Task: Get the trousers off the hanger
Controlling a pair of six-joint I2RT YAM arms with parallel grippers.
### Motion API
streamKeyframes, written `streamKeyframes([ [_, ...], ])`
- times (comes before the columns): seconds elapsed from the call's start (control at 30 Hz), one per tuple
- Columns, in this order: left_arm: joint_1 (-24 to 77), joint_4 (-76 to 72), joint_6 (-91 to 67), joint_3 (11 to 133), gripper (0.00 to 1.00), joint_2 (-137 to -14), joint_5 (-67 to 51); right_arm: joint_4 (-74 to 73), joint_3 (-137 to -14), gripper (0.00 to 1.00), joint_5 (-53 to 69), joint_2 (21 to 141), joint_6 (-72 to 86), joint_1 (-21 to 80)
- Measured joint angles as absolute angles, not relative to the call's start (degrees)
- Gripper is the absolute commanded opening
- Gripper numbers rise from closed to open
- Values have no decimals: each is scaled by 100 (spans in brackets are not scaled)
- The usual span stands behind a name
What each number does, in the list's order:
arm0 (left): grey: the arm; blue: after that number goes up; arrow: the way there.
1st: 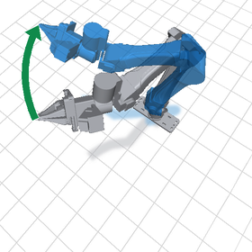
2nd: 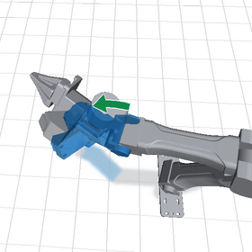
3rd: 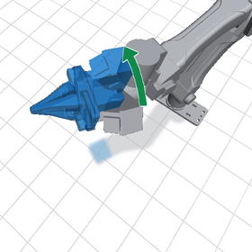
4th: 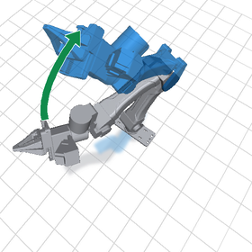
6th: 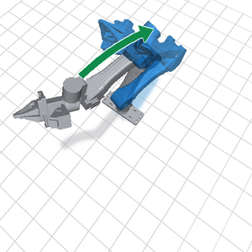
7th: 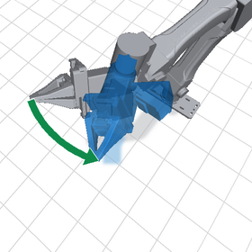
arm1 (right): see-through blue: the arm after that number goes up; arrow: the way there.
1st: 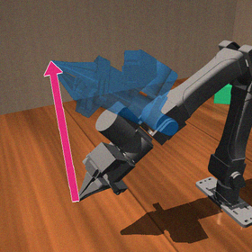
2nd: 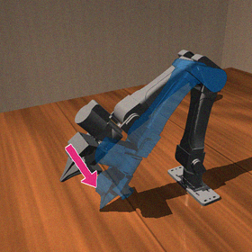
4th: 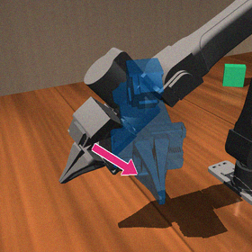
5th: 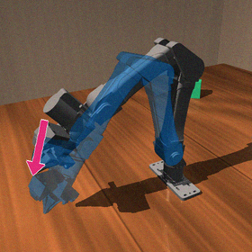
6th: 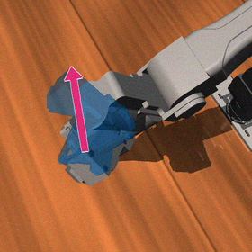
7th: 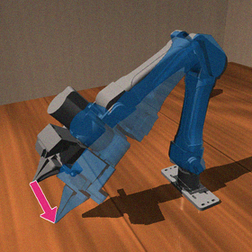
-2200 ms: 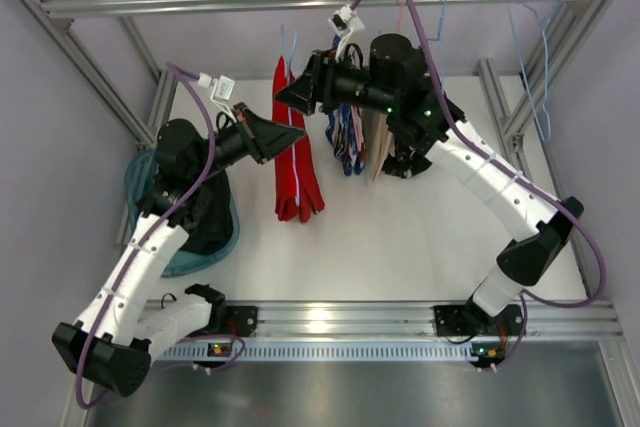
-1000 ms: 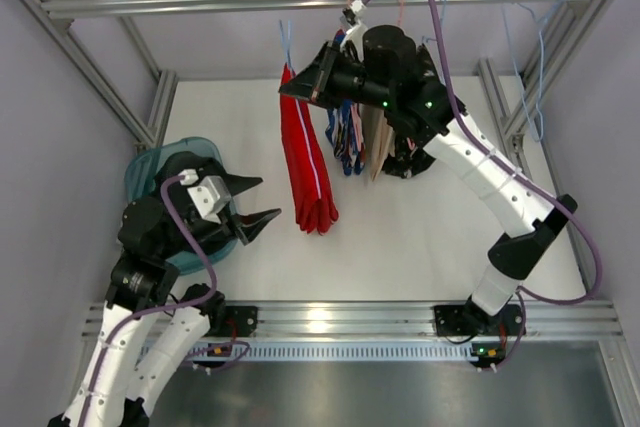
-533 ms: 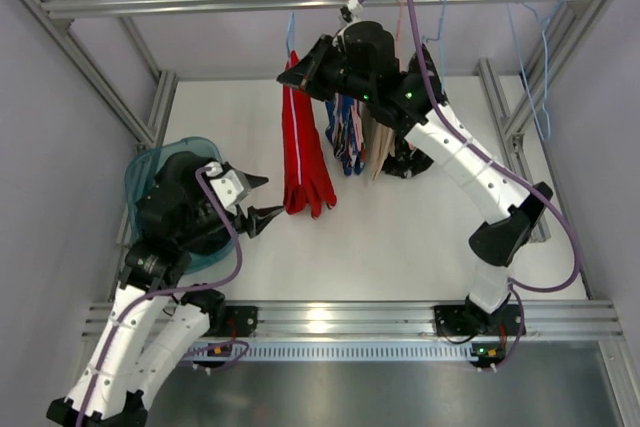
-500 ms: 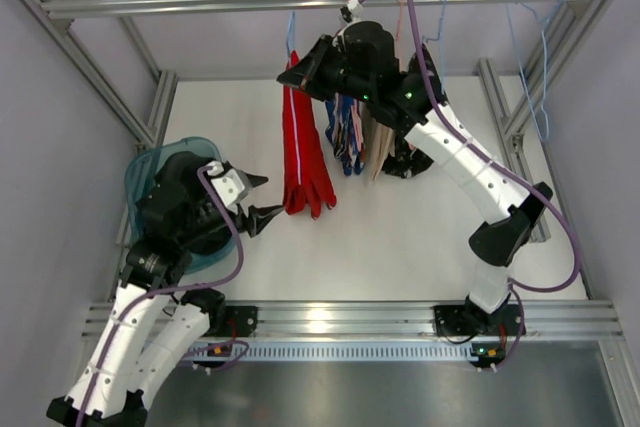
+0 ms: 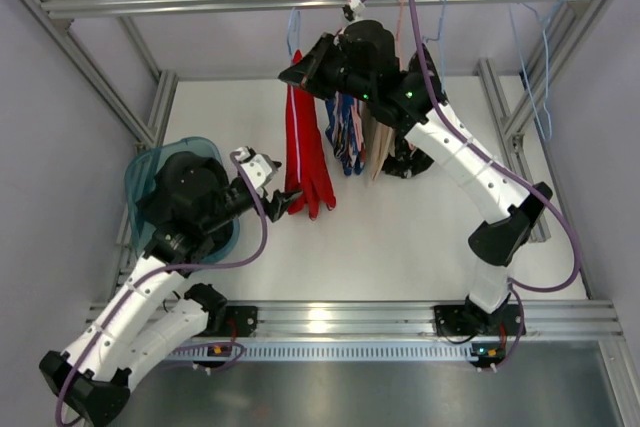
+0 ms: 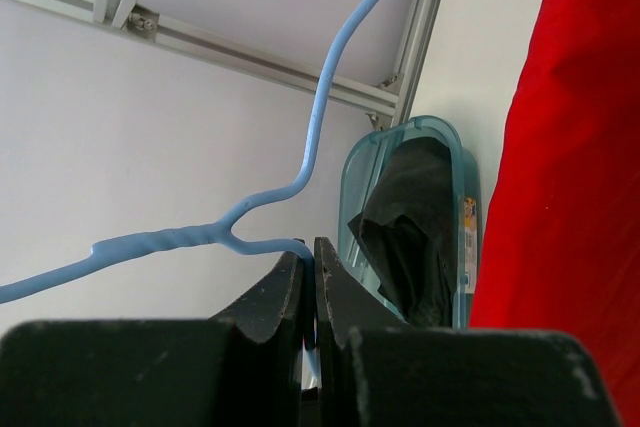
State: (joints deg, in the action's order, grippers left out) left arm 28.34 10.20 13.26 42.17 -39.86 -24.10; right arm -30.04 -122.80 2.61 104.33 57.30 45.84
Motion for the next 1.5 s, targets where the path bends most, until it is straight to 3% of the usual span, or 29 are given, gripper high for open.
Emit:
streamKeyframes([
  [0.07, 2985, 799, 1304, 4150, 67, -4084, -2084, -3004, -12280, 0, 263, 10433, 5732, 4584],
  [0.17, 3030, 491, 1299, 4073, 61, -4187, -1608, -3000, -12278, 0, 261, 10433, 5765, 4584],
  [0.57, 3175, -440, 1341, 3911, 65, -4574, -821, -2915, -12263, 0, 266, 10433, 5876, 4552],
  [0.67, 3267, -679, 1343, 3798, 58, -4678, -725, -2888, -12219, 0, 294, 10433, 5876, 4552],
  [0.8, 3280, -862, 1291, 3780, 38, -4842, -526, -2825, -12033, 0, 336, 10433, 5909, 4547],
  [0.83, 3280, -904, 1278, 3780, 27, -4890, -464, -2814, -11990, 0, 366, 10431, 5927, 4547],
  [0.97, 3277, -947, 1131, 3802, 0, -4982, -158, -2711, -11767, 0, 530, 10409, 6020, 4547],
  [1.23, 3277, -467, 801, 4270, 0, -4869, -58, -2427, -11373, 0, 766, 10169, 5889, 4495],
  [1.5, 3159, 582, 504, 5968, 0, -4847, -272, -1951, -10138, 0, 1068, 9721, 5415, 4235],
])
